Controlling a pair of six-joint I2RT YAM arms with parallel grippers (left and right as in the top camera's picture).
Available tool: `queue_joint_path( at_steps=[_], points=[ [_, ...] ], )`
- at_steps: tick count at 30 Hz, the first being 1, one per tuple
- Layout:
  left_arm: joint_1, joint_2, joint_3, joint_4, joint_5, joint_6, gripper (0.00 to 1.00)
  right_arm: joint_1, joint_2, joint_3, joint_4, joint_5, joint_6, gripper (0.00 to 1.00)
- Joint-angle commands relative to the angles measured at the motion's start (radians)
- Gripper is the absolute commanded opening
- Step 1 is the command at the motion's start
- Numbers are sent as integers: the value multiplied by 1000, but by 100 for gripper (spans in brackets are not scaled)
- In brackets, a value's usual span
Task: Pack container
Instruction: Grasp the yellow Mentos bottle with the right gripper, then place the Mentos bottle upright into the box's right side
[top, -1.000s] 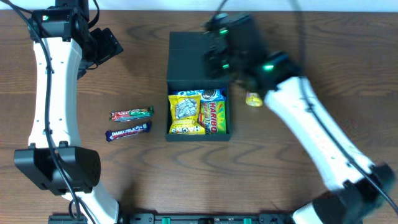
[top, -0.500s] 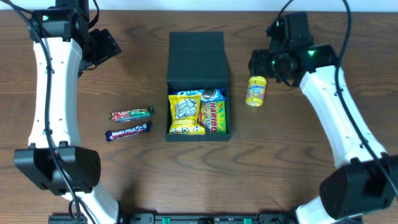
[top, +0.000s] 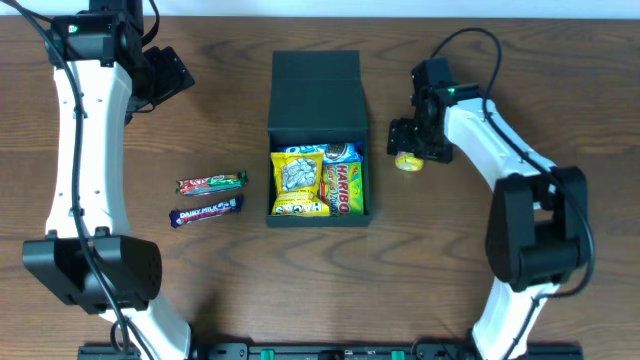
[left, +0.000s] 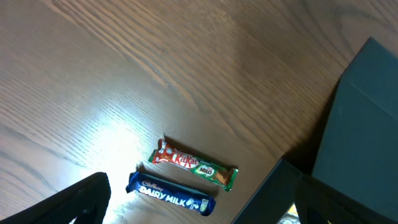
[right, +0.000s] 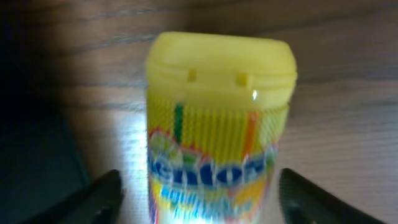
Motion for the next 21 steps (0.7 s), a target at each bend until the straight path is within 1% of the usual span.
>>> queue_joint_path(
  at_steps=[1,3,6,8,11,17,21],
  points=[
    [2,-24,-8,-5,-10,2,95,-3,23,-2,21,19,10,64],
    [2,-24,-8,-5,-10,2,95,-3,23,-2,33,21,9,50],
    [2,-24,-8,-5,-10,2,95,-4,23,-1,42,21,-1,40],
    [2,-24,-8,-5,-10,2,95,-5,23,2,42,20,-14,37],
    [2,-24,-8,-5,-11,2,95,-5,21,41,-6,13,-42,29],
    [2,-24,-8,4,-11,2,95,22,1,283,-268,-8,-62,15],
    [2,-24,-8,16,-11,2,95,85,-46,410,-399,-111,-88,14]
  ],
)
